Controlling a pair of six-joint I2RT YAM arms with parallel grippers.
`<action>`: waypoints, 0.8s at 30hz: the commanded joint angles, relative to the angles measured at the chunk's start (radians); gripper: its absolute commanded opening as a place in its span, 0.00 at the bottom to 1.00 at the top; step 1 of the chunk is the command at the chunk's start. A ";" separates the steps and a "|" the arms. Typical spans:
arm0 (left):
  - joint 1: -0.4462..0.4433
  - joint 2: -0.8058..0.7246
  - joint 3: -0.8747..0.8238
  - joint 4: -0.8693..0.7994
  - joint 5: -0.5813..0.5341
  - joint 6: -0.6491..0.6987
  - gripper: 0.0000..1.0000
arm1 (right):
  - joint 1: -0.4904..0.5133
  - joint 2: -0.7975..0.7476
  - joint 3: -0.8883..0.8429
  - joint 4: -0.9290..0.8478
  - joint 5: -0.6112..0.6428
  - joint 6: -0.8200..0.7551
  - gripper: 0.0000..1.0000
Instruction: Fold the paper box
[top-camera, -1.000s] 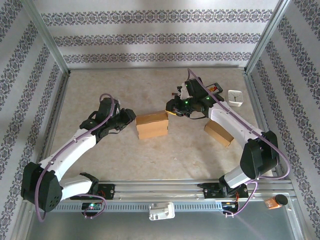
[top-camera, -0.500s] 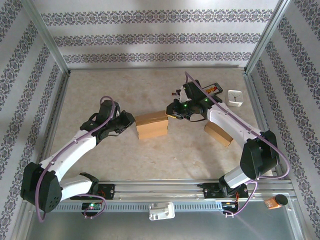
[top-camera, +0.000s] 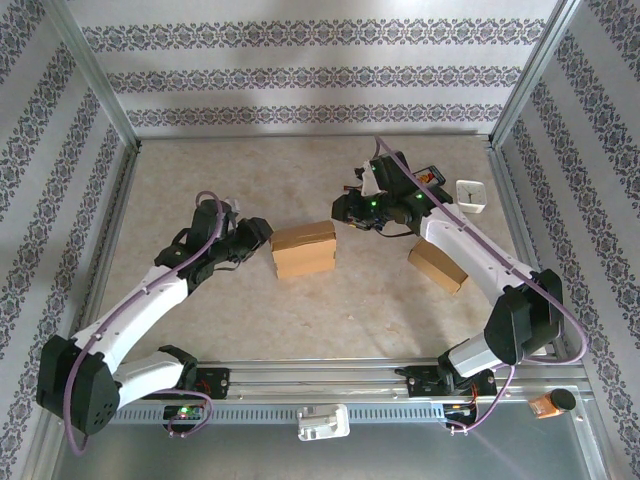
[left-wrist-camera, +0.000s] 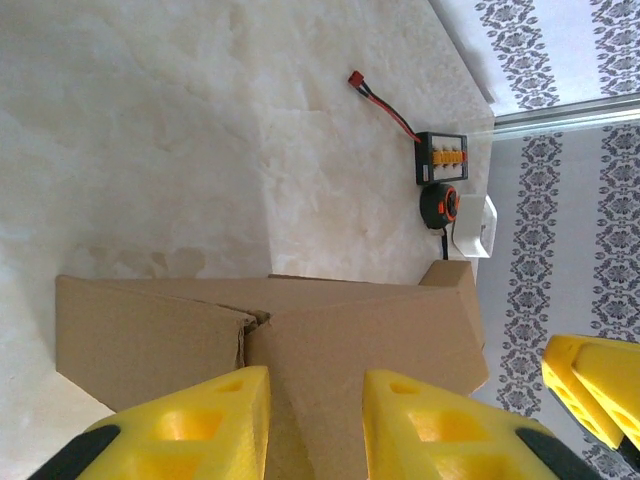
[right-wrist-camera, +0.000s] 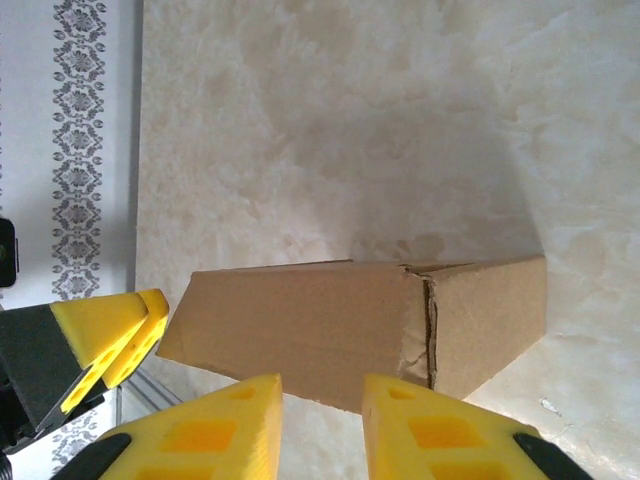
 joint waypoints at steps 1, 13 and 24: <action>-0.006 0.011 -0.014 0.032 0.043 -0.022 0.28 | 0.015 0.018 -0.008 -0.022 0.031 -0.043 0.26; -0.035 0.011 -0.070 -0.134 -0.014 0.094 0.13 | 0.050 0.063 -0.086 -0.053 0.135 -0.140 0.12; -0.035 -0.035 -0.007 -0.217 -0.103 0.208 0.22 | 0.051 0.001 -0.002 -0.068 0.096 -0.124 0.22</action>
